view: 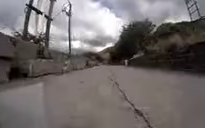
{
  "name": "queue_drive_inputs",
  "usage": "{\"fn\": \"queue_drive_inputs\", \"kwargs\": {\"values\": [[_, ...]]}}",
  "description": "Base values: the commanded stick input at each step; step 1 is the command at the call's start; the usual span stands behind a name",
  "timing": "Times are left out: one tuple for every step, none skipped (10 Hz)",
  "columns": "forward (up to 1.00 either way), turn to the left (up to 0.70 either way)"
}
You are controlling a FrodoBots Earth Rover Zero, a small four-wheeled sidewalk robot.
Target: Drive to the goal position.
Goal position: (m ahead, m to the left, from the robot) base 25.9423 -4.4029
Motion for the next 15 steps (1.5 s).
{"fn": "queue_drive_inputs", "kwargs": {"values": [[1.0, 0.0], [1.0, 0.0], [1.0, 0.0], [1.0, 0.0], [1.0, 0.0], [1.0, 0.0], [1.0, 0.0], [1.0, 0.0], [1.0, 0.0], [1.0, 0.0], [1.0, 0.0], [1.0, 0.0], [1.0, 0.0], [1.0, 0.0], [1.0, 0.0]]}}
